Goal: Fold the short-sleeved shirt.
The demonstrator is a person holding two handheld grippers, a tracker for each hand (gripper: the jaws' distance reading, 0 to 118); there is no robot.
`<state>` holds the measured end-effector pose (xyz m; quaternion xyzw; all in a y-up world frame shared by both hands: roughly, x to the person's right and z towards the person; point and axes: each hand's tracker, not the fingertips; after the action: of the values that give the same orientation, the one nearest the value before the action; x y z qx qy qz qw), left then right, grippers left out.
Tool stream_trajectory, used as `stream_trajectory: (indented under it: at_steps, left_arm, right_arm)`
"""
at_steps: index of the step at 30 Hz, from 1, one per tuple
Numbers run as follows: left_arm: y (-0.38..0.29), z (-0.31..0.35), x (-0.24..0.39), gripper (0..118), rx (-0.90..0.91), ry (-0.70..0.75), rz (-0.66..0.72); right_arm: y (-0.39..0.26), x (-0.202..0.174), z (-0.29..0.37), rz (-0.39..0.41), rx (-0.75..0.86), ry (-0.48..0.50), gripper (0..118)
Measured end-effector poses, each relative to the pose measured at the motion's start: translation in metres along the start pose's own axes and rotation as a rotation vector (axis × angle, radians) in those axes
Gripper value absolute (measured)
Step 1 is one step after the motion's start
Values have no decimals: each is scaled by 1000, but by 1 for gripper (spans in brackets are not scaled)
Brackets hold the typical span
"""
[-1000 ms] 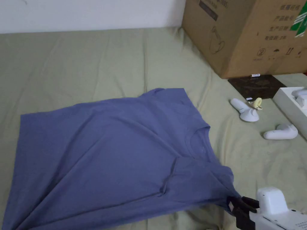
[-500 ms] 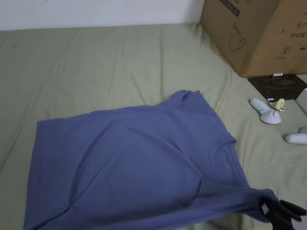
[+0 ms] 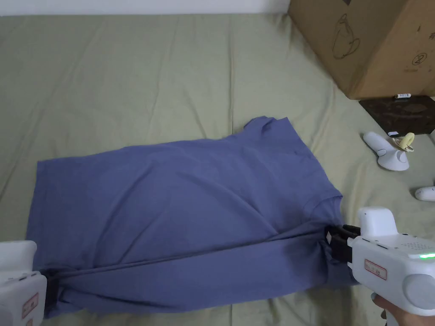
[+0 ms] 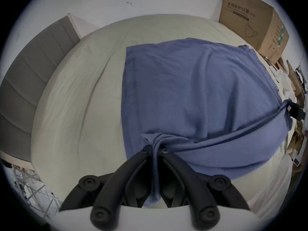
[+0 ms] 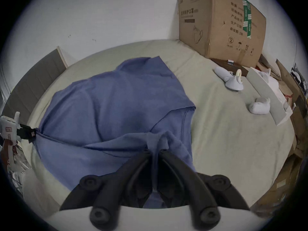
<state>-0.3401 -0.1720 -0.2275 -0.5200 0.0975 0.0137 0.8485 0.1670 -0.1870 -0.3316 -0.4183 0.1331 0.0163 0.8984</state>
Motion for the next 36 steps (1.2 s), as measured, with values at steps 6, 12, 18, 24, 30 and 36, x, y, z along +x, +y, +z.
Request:
stream_trajectory:
  at_steps: [6, 12, 18, 24, 30, 36]
  left_arm:
    - [2, -1, -9, 118, 25, 83, 34]
    - [-8, 65, -24, 109, 116, 24, 109]
    - [-47, 150, -4, 35, 325, 79, 126]
    - [-79, 170, 15, 0, 338, 110, -7]
    - [-82, 123, 17, 0, 240, 75, -64]
    - [-62, 53, -3, 31, 124, -8, -32]
  right_arm:
    - [0, 0, -8, -9, -28, -24, 118]
    - [-13, 4, 69, -53, 168, 4, 117]
    - [-21, -28, 148, -46, 308, -22, 91]
    - [-43, -39, 201, -49, 368, -18, 0]
    - [-56, -41, 210, -77, 365, -51, 0]
    - [-51, -56, 207, -78, 349, -82, 0]
